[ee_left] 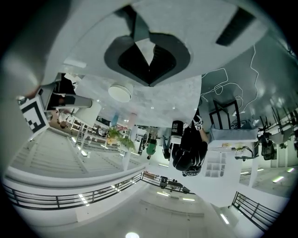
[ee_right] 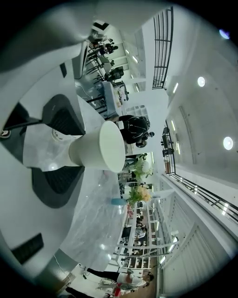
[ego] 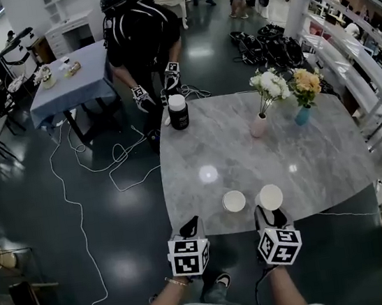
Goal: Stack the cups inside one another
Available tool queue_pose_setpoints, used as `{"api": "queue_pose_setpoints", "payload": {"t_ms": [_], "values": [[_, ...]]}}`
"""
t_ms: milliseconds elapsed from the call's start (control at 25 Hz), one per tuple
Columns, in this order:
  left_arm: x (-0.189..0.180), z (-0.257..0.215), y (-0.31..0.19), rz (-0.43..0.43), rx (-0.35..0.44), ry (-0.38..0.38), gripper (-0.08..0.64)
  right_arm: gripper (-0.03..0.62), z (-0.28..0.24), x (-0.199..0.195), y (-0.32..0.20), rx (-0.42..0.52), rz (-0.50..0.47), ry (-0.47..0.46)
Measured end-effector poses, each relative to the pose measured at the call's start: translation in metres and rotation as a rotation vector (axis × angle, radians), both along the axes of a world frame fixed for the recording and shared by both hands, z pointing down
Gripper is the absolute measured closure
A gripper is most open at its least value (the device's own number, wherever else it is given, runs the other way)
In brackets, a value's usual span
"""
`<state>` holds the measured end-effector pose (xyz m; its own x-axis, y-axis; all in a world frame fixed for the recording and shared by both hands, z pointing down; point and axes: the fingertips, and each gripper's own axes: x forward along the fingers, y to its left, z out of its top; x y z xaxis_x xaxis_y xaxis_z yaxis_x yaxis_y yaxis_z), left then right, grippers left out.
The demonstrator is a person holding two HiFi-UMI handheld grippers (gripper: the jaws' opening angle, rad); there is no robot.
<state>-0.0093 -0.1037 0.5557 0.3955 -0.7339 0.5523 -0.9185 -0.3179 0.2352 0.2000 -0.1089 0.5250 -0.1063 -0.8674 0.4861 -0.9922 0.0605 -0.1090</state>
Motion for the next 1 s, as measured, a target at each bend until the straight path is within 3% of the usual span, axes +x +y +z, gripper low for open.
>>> {"api": "queue_pose_setpoints", "payload": {"t_ms": [480,1000], "values": [[-0.036,0.001,0.005,-0.084,0.003,-0.007,0.565,0.385,0.006,-0.047,-0.009,-0.008,-0.109,-0.011],[-0.06,0.013,0.006,-0.134,-0.022,-0.016,0.566,0.385,0.023,-0.071,-0.018,-0.039,-0.157,-0.015]]}}
